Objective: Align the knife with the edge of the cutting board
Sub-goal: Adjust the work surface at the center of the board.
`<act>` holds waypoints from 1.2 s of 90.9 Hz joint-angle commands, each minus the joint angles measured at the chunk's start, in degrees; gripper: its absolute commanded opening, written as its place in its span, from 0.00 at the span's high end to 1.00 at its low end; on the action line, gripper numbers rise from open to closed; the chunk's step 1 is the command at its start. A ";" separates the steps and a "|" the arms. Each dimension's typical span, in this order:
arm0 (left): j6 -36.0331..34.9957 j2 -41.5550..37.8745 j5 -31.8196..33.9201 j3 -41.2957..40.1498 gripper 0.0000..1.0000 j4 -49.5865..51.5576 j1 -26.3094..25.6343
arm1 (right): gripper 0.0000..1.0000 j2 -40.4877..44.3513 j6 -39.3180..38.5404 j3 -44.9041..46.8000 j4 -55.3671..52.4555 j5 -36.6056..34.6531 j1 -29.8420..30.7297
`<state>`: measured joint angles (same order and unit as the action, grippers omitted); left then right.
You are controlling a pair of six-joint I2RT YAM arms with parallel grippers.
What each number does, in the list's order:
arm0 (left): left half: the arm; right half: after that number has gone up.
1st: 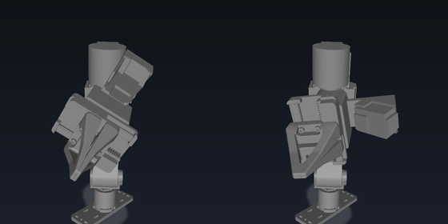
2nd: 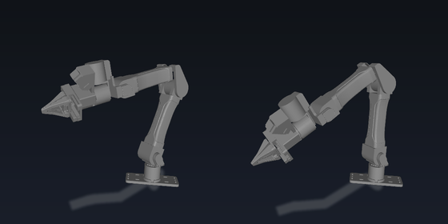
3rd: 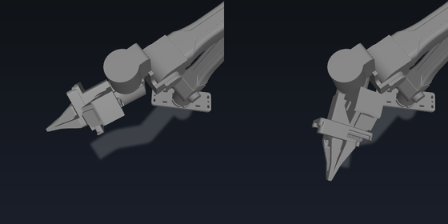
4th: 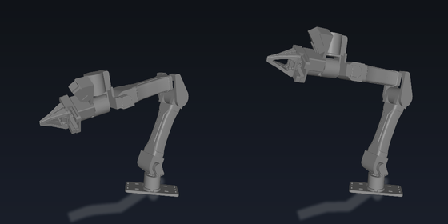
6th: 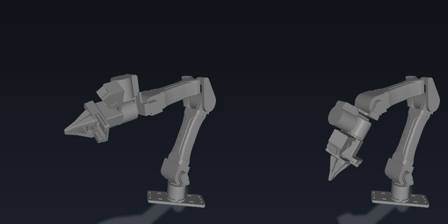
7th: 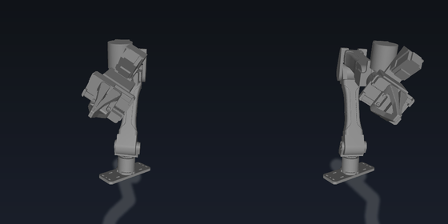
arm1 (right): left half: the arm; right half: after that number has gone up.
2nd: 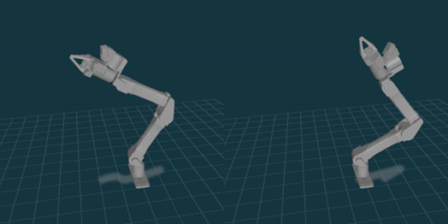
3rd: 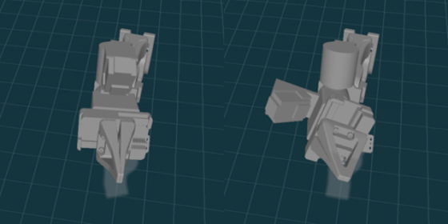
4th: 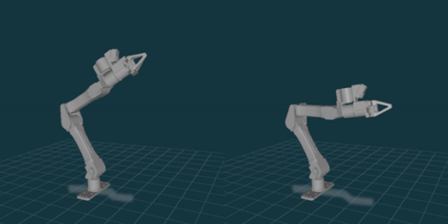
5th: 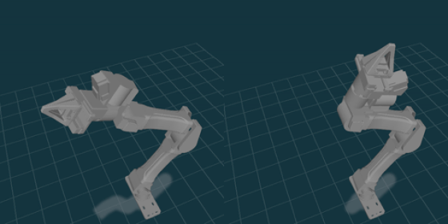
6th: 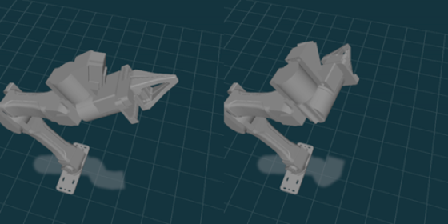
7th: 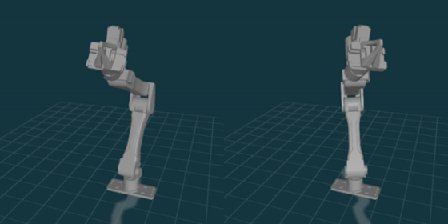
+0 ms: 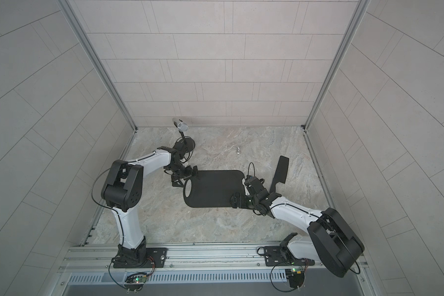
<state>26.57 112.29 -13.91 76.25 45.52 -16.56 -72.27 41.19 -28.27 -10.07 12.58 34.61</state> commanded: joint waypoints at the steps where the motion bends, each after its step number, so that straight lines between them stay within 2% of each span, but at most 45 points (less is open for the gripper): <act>1: -0.39 2.45 0.36 -0.45 0.00 -0.87 -0.37 | 0.00 -1.18 1.14 2.10 -5.93 0.05 0.50; 38: 0.31 -0.89 1.00 -2.02 0.00 0.14 0.89 | 0.00 0.80 1.04 0.27 -10.81 -1.76 -0.02; 80: 0.77 -10.58 -0.52 -4.30 0.00 -1.19 2.25 | 0.00 10.29 1.20 -1.80 -18.78 -6.03 -1.44; 109: -0.46 -16.75 -0.86 -5.31 0.00 -2.24 1.73 | 0.00 13.50 0.21 -3.70 -24.15 -6.38 -6.03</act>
<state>27.20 98.21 -13.98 71.79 43.81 -14.48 -60.14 42.26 -30.20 -30.68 7.35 30.17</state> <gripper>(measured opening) 0.999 0.998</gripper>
